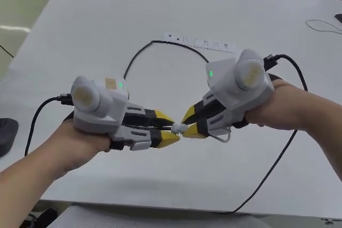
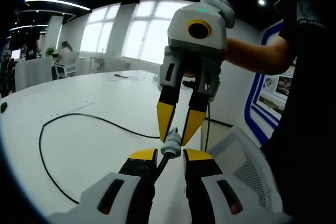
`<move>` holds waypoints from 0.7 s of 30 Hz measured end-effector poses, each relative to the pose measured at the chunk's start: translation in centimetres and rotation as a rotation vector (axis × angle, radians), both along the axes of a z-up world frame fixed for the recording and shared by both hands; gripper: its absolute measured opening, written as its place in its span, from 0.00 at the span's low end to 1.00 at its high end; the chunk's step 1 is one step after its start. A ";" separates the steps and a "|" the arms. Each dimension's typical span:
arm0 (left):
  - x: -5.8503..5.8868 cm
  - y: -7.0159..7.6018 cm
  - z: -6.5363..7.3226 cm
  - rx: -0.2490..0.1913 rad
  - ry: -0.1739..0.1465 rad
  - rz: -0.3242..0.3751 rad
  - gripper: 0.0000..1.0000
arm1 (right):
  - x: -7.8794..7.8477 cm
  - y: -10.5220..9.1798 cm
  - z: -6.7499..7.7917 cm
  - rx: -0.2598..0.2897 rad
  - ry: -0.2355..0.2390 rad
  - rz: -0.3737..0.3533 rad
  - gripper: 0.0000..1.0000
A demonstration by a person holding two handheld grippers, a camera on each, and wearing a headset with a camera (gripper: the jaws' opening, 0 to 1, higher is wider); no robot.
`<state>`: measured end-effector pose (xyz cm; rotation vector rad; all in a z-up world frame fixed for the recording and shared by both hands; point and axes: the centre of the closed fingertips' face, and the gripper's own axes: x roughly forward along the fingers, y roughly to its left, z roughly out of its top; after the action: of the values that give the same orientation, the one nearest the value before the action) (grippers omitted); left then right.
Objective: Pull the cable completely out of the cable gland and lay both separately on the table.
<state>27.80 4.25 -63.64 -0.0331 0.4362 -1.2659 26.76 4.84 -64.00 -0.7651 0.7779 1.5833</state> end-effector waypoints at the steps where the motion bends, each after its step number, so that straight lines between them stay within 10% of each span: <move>1: 0.0 -0.1 0.0 -0.001 -0.003 -0.004 0.19 | -0.1 0.0 0.0 0.000 0.001 0.004 0.06; 21: -0.1 0.5 0.0 0.007 0.043 0.008 0.14 | 0.2 0.5 0.0 0.121 -0.109 0.057 0.08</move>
<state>27.71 4.72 -63.61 -0.0560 0.4771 -1.2574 26.96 5.36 -64.01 -0.7842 0.5809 1.6096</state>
